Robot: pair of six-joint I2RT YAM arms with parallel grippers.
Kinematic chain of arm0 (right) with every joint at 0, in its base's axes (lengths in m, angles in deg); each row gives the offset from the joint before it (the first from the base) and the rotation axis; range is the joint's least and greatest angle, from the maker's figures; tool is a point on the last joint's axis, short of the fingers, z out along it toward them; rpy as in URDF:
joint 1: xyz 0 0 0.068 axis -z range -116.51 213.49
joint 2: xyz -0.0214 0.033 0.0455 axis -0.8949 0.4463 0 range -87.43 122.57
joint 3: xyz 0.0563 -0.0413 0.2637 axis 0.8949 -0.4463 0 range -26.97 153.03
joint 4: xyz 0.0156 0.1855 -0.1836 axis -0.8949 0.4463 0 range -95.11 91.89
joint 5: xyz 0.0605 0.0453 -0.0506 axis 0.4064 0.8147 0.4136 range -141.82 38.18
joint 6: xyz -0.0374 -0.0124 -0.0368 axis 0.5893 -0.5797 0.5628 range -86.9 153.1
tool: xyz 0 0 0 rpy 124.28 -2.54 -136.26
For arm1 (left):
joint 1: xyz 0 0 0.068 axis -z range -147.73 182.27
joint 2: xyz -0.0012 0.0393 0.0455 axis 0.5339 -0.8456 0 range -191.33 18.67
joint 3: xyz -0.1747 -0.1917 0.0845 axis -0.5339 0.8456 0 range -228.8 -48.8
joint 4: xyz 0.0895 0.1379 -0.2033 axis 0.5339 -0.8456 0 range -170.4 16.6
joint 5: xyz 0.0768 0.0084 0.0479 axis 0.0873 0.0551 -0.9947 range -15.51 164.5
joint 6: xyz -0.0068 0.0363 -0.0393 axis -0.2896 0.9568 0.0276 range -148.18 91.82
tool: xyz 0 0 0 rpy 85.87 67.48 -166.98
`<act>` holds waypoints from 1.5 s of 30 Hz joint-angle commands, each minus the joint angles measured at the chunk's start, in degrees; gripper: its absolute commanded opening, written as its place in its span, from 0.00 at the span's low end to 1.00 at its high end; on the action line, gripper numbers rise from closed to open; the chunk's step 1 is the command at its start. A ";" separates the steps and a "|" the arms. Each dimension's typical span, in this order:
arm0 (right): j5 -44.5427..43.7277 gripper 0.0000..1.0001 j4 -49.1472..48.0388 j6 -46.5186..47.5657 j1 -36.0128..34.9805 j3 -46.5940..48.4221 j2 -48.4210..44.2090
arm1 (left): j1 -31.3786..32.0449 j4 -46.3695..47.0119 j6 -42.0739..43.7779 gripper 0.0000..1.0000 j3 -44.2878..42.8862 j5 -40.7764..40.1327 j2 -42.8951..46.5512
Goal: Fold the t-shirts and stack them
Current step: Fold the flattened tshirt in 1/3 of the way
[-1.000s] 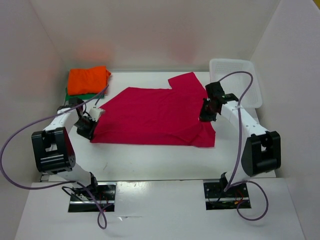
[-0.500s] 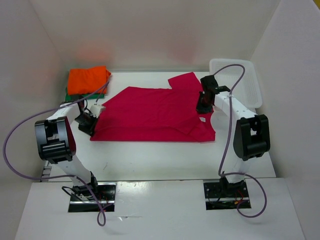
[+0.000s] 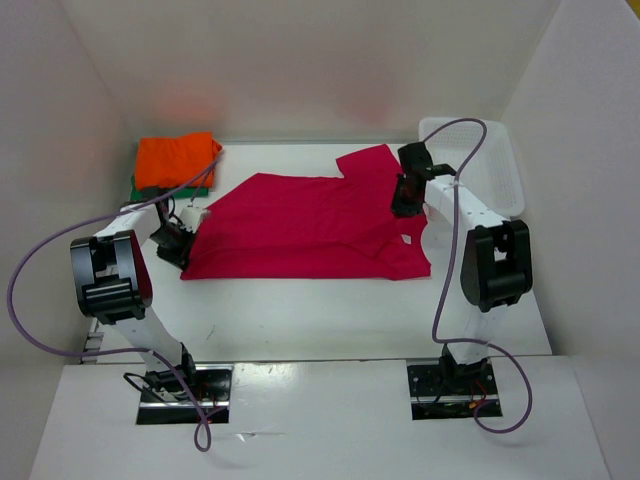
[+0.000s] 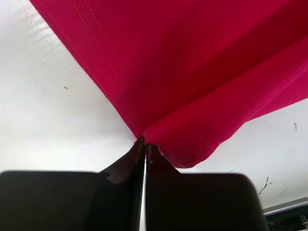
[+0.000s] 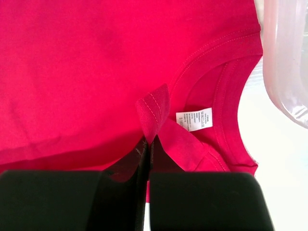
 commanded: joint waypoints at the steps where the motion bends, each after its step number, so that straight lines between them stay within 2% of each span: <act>1: -2.33 0.00 -2.44 1.17 0.52 2.69 0.76 | -0.28 -0.06 -0.64 0.00 -1.72 0.94 -0.81; 5: -2.33 0.04 -2.44 1.70 0.52 2.69 1.28 | -0.28 -0.06 -0.64 0.01 -1.72 0.94 -1.33; 6: -2.33 0.24 -2.44 1.70 0.52 2.69 1.28 | -0.28 -0.06 -0.64 0.02 -2.24 0.94 -1.33; 7: -2.33 0.45 -2.44 1.70 0.52 2.69 1.28 | -0.28 -0.06 -1.25 0.12 -2.24 0.94 -1.94; 9: -1.72 0.66 -2.44 1.70 0.52 2.69 1.28 | -0.28 -0.06 -1.25 0.39 -2.85 0.94 -2.65; 10: -1.71 0.70 -2.44 1.70 0.52 2.69 1.28 | -0.28 -0.06 -1.77 0.50 -3.73 0.94 -2.65; 12: -1.01 0.76 -2.44 1.70 0.52 2.69 -0.89 | -0.28 -0.06 -3.36 0.58 -4.26 0.94 -3.18; 16: -3.55 0.79 -1.75 1.70 -2.38 1.55 -7.76 | -1.86 1.26 -6.17 0.66 -6.64 -0.81 -1.95; 19: -4.08 0.79 -0.33 -0.40 -2.38 -2.84 -13.45 | -2.91 2.66 -6.97 0.69 -7.17 -3.27 -0.37; 24: -4.08 0.79 1.60 -5.15 -2.38 -15.23 -21.47 | -5.46 4.07 -8.02 0.70 -7.17 -4.08 3.76; 26: -3.56 0.79 1.60 -6.73 -2.38 -19.71 -24.11 | -5.47 2.23 -6.18 0.70 -6.47 -1.18 5.60; 28: -2.69 0.79 0.99 -8.84 -2.38 -23.48 -25.34 | -4.07 2.75 -6.17 0.70 -5.06 -2.47 7.01; 31: -1.19 0.80 -0.41 -11.13 -1.16 -26.05 -24.04 | -3.45 2.41 -6.17 0.71 -2.95 -3.63 7.72; 35: -0.66 0.83 -1.82 -13.58 2.35 -27.37 -21.31 | -3.97 -1.20 -4.94 0.71 0.91 1.21 5.27; 41: 1.36 0.83 -6.13 -14.12 8.07 -30.27 -17.71 | -3.97 1.61 -7.22 0.71 2.15 3.23 1.05; 45: 3.03 0.83 -9.38 -14.91 9.48 -32.29 -14.46 | -2.75 3.27 -8.72 0.73 1.63 4.71 -2.55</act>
